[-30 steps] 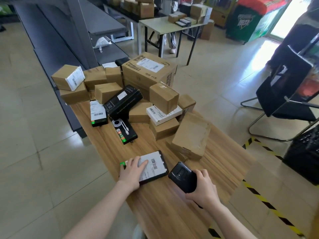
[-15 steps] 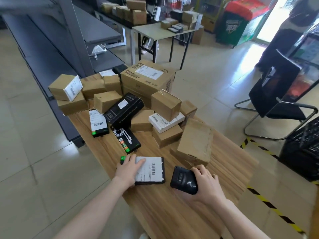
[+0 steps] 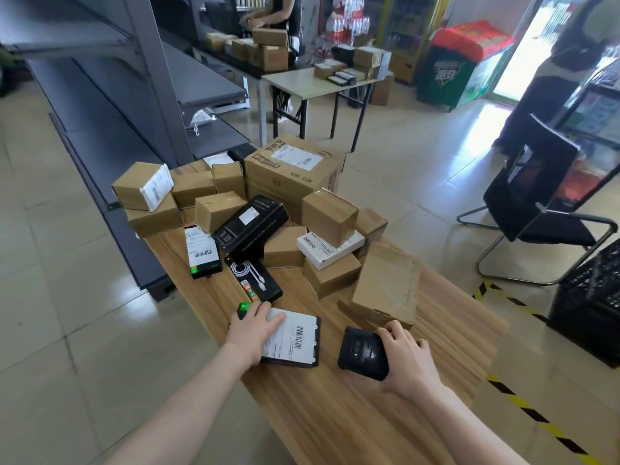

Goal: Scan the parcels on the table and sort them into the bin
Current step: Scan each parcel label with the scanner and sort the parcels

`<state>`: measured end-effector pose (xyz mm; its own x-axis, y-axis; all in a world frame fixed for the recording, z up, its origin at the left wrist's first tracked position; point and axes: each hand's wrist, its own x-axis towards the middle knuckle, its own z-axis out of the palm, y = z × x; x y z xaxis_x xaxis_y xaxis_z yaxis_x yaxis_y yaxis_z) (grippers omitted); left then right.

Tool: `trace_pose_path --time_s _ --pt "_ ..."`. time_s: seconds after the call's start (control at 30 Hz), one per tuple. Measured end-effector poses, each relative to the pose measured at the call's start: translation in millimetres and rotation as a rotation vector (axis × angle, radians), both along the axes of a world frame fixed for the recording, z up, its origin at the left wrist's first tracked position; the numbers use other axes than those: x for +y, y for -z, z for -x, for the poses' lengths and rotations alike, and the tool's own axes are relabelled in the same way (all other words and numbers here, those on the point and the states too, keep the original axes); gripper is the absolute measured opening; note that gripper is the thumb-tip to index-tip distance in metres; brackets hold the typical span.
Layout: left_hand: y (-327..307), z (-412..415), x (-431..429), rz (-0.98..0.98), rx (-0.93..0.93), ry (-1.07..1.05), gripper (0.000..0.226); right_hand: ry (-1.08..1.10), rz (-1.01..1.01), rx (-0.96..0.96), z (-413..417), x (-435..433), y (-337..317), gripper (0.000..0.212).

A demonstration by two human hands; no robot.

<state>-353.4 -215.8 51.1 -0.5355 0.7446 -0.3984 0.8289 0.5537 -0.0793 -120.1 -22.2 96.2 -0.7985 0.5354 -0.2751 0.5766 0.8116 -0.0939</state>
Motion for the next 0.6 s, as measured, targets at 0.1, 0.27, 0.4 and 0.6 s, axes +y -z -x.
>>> trace_pose_path --time_s 0.1,0.27,0.4,0.6 --pt "-4 -5 -4 -0.013 0.018 -0.013 0.098 -0.002 0.015 0.024 -2 0 -1 0.091" --pt "-6 -19 -22 -0.117 -0.034 -0.160 0.102 -0.025 0.101 0.094 4 1 0 0.099" --pt "-11 -43 -45 -0.157 -0.042 -0.304 0.103 -0.080 0.188 0.172 12 -2 1 0.094" --pt "-26 -109 -87 -0.252 -0.035 -0.628 0.093 -0.226 0.328 0.220 9 -12 -2 0.092"
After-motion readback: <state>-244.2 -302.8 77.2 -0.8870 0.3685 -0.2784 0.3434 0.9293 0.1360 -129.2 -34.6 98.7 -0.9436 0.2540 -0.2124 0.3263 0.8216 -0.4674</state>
